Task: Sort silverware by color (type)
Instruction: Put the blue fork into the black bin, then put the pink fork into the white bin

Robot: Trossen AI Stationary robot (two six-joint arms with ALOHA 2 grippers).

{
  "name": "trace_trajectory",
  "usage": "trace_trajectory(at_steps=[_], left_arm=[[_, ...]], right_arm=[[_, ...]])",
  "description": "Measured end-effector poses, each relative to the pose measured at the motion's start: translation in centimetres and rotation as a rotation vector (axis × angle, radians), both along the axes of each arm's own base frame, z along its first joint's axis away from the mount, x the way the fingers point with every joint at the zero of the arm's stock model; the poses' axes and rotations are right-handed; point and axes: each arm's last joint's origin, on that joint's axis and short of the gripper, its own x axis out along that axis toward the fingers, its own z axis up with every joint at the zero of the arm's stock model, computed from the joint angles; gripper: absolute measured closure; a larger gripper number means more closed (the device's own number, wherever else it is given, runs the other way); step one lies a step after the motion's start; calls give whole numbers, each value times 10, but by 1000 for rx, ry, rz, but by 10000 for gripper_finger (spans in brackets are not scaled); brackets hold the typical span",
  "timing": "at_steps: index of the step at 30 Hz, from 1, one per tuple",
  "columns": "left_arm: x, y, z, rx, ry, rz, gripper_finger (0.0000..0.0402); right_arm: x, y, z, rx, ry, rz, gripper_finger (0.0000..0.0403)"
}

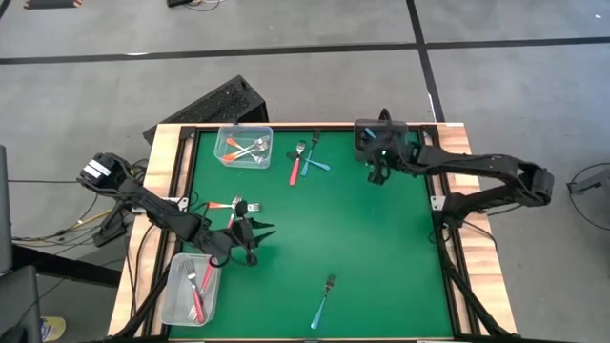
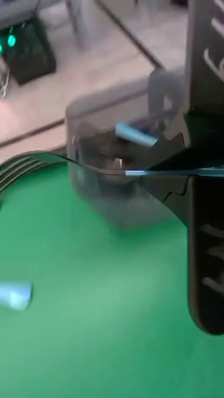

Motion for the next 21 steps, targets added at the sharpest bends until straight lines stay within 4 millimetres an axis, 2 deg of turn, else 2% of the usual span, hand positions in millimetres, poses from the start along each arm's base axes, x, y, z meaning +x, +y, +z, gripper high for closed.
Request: trace_trajectory(at_steps=[4, 11, 17, 21], left_arm=[[-2, 1, -6, -22, 11, 5, 335], [-6, 3, -12, -41, 26, 16, 335], [-6, 3, -12, -43, 26, 16, 335], [-6, 3, -12, -43, 26, 17, 335]], right_arm=[[-12, -20, -5, -47, 18, -45, 386], [-23, -53, 2, -95, -73, -13, 376], [-39, -69, 3, -75, -110, -65, 328], [-42, -69, 1, -47, -104, -85, 294]])
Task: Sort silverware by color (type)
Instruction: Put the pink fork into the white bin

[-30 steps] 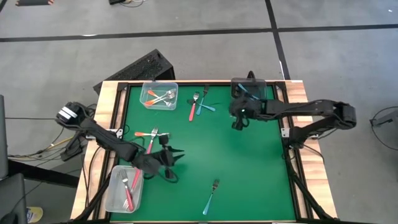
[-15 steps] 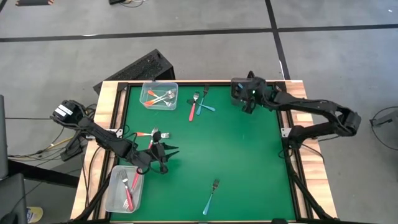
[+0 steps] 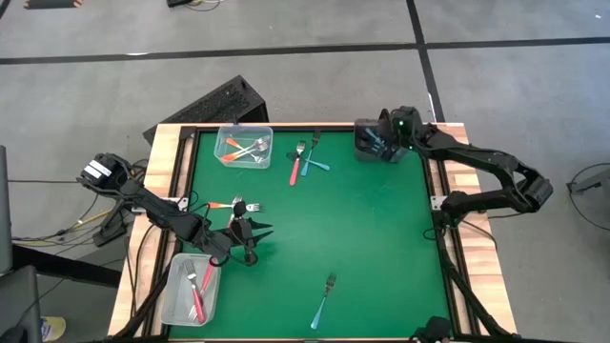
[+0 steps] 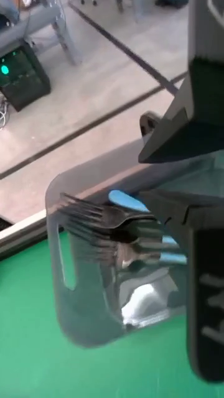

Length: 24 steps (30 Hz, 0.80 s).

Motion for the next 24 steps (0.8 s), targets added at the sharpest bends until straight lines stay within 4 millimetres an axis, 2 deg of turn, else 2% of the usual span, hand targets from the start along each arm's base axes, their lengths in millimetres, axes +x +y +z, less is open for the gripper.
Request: trace_trajectory(at_steps=[7, 10, 14, 17, 20, 24], left_arm=[[-2, 1, -3, -20, 21, 26, 335], [-3, 4, -7, -8, 53, 47, 335], [-7, 8, -15, -21, 133, 60, 335], [-8, 10, -18, -119, 142, 102, 335], [-9, 11, -19, -209, 118, 155, 335], [-9, 11, -19, -222, 109, 163, 335]], right_arm=[[10, 13, -3, 189, -232, -161, 256], [25, 30, -4, 286, -286, -81, 257], [53, 65, 0, 286, -312, 99, 273], [72, 94, 6, 290, -383, 210, 288], [86, 125, 14, 301, -472, 296, 299], [98, 170, 25, 271, -605, 353, 303]])
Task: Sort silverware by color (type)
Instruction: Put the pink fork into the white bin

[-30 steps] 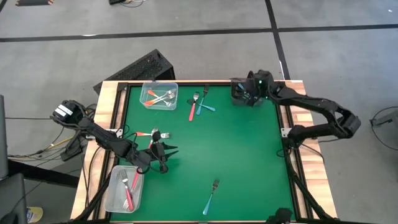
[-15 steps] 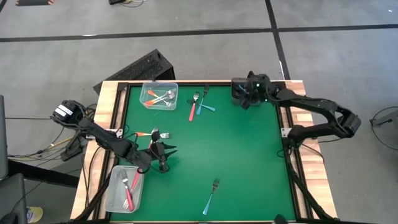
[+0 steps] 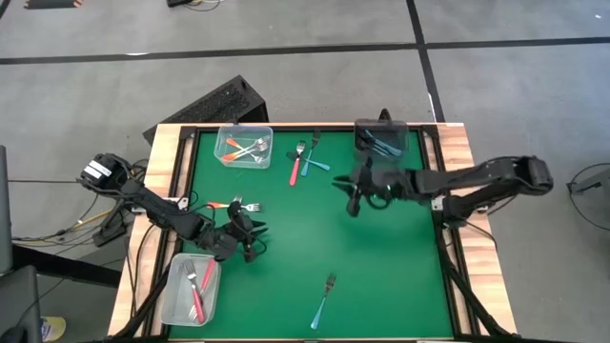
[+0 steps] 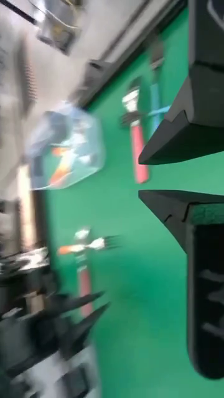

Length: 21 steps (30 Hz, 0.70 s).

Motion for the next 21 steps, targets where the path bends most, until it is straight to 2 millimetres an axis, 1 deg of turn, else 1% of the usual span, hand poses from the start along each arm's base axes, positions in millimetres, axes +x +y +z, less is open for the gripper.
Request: trace_trajectory(at_steps=[3, 6, 8, 10, 16, 19, 21], left_arm=[[0, 1, 1, 8, -28, 39, 335], [0, 3, 6, 3, -96, 133, 334], [0, 4, 10, 9, -122, 163, 332], [0, 5, 14, 19, -148, 187, 327], [-6, 8, 25, 19, -184, 220, 308], [-12, 11, 24, -3, -161, 247, 294], [-17, 14, 22, -7, -132, 271, 286]], right_arm=[[7, 31, 3, -8, -97, -25, 303], [13, 59, 0, 32, -171, -18, 303], [17, 75, -8, 68, -184, -2, 303], [21, 87, -20, 84, -171, -1, 303], [28, 111, -49, 133, -137, -21, 303], [29, 118, -58, 136, -126, -24, 303], [27, 122, -59, 123, -122, -34, 303]])
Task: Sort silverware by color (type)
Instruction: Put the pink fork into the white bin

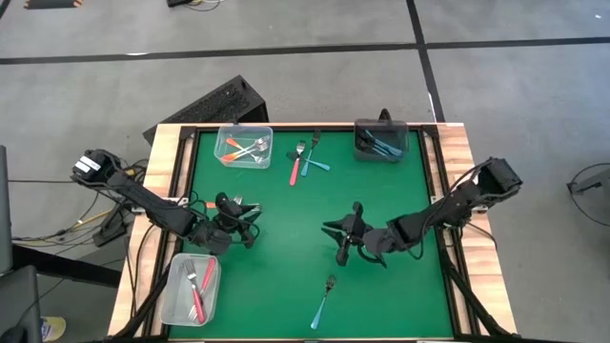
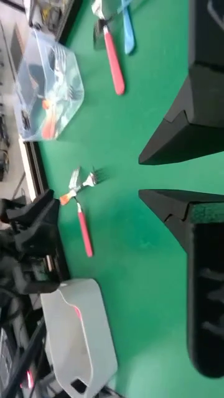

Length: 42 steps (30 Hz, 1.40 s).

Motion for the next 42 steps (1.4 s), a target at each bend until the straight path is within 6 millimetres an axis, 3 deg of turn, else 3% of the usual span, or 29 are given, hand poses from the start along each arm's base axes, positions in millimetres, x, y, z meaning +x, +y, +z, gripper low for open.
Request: trace_trajectory(at_steps=[6, 15, 35, 39, 42], left_arm=[[-14, 9, -13, -80, 121, 80, 270], [-23, 8, -24, -421, 244, 102, 269], [-44, 17, -31, -380, 391, 248, 269], [-39, 14, -29, -399, 382, 188, 269], [-26, 6, -18, -375, 343, 87, 269]], right_arm=[[-4, 5, 0, -49, 9, -28, 303], [-5, 3, -3, -74, 48, -39, 303], [-5, 3, -3, -70, 46, -43, 303], [-5, 3, -3, -65, 44, -44, 303], [-4, 1, -3, -65, 45, -51, 303]])
